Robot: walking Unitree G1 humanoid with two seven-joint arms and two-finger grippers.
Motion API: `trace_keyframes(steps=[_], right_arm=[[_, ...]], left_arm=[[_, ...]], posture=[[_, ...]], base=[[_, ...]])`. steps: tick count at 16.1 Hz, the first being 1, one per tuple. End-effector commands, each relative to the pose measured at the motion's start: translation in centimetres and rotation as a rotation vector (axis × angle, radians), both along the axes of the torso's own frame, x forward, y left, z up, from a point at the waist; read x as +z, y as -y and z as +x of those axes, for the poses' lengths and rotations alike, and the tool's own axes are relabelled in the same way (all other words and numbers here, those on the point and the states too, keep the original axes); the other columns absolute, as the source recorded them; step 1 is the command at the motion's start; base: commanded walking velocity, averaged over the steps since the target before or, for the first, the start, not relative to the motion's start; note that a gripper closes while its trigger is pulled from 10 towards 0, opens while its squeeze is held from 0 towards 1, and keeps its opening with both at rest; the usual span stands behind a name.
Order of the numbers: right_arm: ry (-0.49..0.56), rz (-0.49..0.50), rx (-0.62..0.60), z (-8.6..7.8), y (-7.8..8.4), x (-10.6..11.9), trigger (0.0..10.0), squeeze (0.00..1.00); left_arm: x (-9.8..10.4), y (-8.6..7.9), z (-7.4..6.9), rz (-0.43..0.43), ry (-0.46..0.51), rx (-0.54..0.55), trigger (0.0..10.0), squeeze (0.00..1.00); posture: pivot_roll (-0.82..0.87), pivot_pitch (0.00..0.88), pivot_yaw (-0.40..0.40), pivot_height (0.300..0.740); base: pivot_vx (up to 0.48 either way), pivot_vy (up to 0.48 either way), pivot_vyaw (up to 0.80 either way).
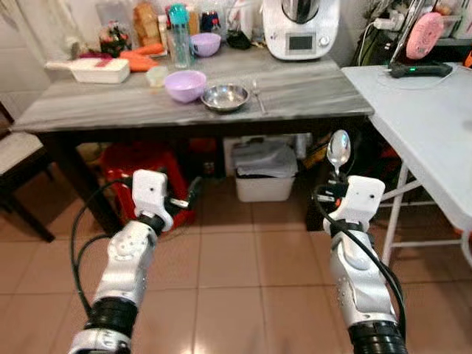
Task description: Setting the table
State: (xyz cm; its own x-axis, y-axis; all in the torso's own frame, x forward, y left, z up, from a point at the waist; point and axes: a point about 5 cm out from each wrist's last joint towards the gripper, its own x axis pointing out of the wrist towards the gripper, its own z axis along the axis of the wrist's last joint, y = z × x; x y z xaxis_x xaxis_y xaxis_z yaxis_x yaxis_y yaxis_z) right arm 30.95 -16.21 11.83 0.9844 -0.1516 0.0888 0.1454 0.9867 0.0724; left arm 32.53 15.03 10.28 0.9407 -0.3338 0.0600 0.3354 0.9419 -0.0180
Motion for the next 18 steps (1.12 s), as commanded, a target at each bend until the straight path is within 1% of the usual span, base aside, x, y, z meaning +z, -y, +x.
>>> trace_keyframes(steps=[1,5,8,10,13,15,17,18], right_arm=[[0.02,-0.003,-0.025,0.0,0.5,0.4,10.0,0.0],[0.024,0.0,-0.022,-0.1,0.4,0.4,10.0,0.0],[0.043,-0.021,-0.019,-0.3,0.6,0.8,10.0,0.0],[0.046,-0.051,-0.009,-1.3,1.0,0.7,10.0,0.0],[0.037,-0.076,0.003,-2.2,1.5,0.4,10.0,0.0],[0.03,-0.078,-0.001,-2.5,1.6,0.3,10.0,0.0],[0.026,-0.073,-0.007,-2.8,1.5,0.3,10.0,0.0],[0.025,-0.075,-0.004,-2.9,1.4,0.3,10.0,0.0]], left_arm=[[0.4,0.5,0.0,0.003,0.012,-0.033,10.0,0.0],[0.8,0.2,0.1,0.004,0.028,-0.032,10.0,0.0],[1.0,-1.0,-0.1,0.027,0.055,0.03,10.0,0.0],[0.3,-1.9,-0.9,0.04,0.042,0.058,10.0,0.0],[0.3,-1.8,-1.2,0.036,0.044,0.054,10.0,0.0],[0.3,-1.6,-1.3,0.03,0.045,0.055,10.0,0.0],[0.5,-0.7,-1.6,0.016,0.051,0.014,10.0,0.0],[0.5,-0.6,-1.7,0.013,0.049,0.01,10.0,0.0]], posture=[[-0.08,0.0,0.058,0.74],[-0.08,0.0,0.059,0.74],[-0.07,0.0,0.059,0.74],[-0.07,0.0,0.056,0.74],[-0.06,0.0,0.051,0.74],[-0.06,0.0,0.051,0.74],[-0.06,0.0,0.049,0.74],[-0.07,0.0,0.054,0.74]], base=[[0.0,0.0,0.0],[0.0,0.0,0.0],[0.0,0.0,0.0],[0.261,0.0,0.0],[0.286,0.0,0.0],[0.307,0.0,0.0],[0.336,0.0,0.0],[0.341,0.0,0.0]])
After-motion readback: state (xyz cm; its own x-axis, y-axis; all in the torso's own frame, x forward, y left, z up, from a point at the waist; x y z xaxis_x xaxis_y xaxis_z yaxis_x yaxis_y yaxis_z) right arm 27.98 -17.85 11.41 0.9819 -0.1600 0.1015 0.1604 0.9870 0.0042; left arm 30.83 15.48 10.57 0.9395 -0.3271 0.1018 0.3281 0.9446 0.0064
